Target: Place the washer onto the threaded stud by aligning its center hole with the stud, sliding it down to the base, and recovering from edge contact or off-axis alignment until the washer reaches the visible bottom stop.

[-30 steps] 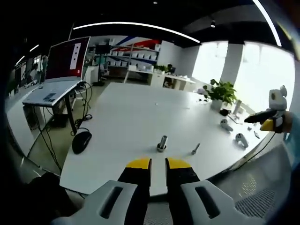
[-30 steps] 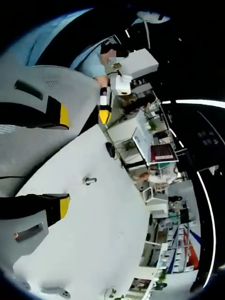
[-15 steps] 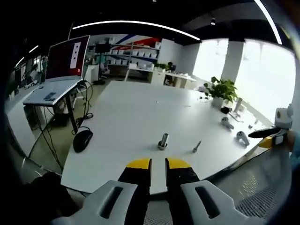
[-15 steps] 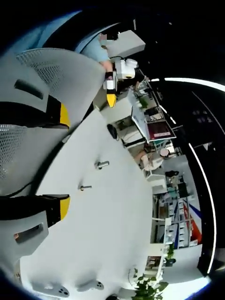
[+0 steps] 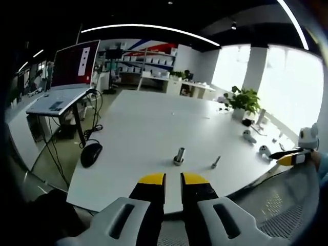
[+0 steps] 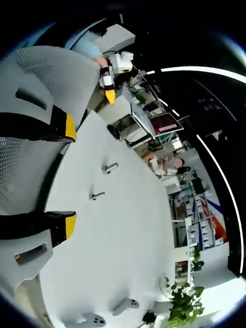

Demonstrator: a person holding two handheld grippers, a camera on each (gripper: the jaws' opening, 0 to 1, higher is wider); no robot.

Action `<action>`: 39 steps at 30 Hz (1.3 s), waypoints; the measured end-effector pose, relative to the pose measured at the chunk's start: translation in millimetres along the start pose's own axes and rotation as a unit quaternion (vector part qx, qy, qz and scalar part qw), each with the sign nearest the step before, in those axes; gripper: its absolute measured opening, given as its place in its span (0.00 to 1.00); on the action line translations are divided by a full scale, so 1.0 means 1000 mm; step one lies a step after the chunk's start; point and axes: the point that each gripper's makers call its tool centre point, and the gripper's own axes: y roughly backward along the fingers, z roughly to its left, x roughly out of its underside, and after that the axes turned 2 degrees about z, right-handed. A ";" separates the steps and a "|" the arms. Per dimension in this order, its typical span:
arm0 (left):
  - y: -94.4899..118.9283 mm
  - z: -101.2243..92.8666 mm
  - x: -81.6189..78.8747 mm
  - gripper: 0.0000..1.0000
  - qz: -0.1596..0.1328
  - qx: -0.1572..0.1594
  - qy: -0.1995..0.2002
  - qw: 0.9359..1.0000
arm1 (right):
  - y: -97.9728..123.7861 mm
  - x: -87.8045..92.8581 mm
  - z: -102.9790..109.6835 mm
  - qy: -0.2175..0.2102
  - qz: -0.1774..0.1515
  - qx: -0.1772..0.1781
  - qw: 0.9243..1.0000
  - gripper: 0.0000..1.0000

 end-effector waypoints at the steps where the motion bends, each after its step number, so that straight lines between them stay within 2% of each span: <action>1: 0.000 0.000 0.000 0.09 0.000 0.000 0.000 1.000 | 0.000 0.000 -0.001 0.001 0.000 0.003 1.000 0.54; 9: 0.000 0.000 0.001 0.09 0.002 -0.003 -0.002 1.000 | 0.001 0.003 -0.006 -0.013 0.006 0.014 1.000 0.54; 28: 0.000 -0.001 0.002 0.09 0.005 -0.004 -0.004 1.000 | 0.001 0.009 -0.008 -0.023 0.020 0.015 0.999 0.52; 37: 0.000 -0.001 0.002 0.09 0.006 -0.003 -0.005 1.000 | 0.000 0.010 -0.006 -0.013 0.030 0.011 0.999 0.52; 39: 0.000 -0.001 0.002 0.09 0.007 -0.003 -0.005 1.000 | -0.001 0.013 -0.003 0.003 0.045 0.000 0.999 0.52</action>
